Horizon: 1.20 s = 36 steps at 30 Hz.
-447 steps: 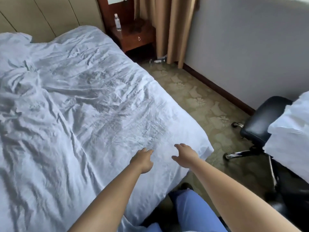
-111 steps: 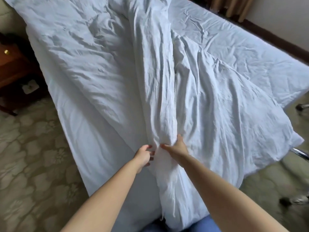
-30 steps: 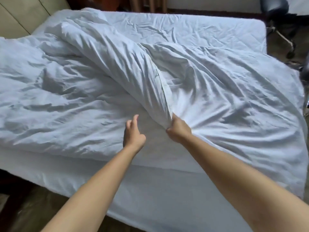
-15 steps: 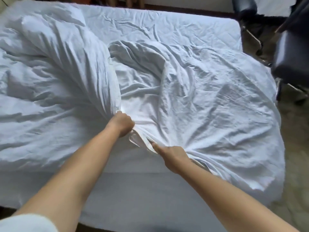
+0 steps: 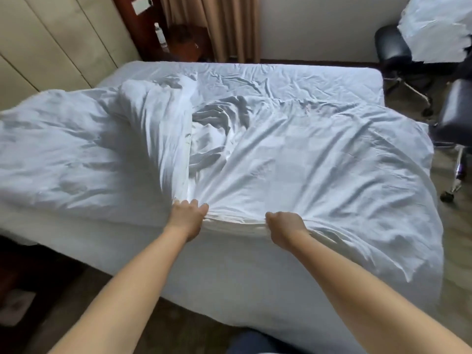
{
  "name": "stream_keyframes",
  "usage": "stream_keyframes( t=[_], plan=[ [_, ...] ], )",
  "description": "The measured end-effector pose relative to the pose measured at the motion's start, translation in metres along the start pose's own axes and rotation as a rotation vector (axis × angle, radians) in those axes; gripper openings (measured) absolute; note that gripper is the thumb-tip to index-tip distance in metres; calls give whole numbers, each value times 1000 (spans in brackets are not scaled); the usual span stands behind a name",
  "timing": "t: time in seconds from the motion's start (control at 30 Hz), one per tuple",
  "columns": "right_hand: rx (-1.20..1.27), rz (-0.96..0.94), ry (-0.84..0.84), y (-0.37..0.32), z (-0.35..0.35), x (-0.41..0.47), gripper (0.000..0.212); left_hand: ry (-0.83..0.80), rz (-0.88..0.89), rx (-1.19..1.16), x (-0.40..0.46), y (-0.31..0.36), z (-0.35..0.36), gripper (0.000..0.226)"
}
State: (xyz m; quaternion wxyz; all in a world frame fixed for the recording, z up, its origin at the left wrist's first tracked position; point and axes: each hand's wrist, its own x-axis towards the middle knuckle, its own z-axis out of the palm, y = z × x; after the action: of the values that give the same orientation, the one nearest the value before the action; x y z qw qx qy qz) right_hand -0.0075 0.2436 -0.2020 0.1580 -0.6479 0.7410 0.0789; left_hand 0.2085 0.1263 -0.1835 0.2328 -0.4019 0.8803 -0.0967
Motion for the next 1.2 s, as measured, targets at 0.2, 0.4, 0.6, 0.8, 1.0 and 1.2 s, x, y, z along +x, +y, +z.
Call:
stream_keyframes(
  t=[0.2, 0.4, 0.6, 0.8, 1.0, 1.2],
  plan=[
    [-61, -72, -383, -5, 62, -49, 40, -516, 63, -16, -52, 42, 35, 60],
    [155, -18, -291, -8, 31, -40, 56, -379, -27, -79, -60, 16, 20, 53],
    [175, -40, -246, -54, -4, -17, 60, -323, -68, -182, -55, -21, 8, 53],
    [177, -10, -177, -128, -34, 24, 62, -210, 0, -193, -44, -87, 9, 56],
    [216, 63, -158, -197, -55, 74, 61, -127, 102, -191, -22, -162, 22, 57],
    [252, 133, -169, -222, -57, 116, 60, -121, 184, -212, 12, -205, 41, 54]
  ],
)
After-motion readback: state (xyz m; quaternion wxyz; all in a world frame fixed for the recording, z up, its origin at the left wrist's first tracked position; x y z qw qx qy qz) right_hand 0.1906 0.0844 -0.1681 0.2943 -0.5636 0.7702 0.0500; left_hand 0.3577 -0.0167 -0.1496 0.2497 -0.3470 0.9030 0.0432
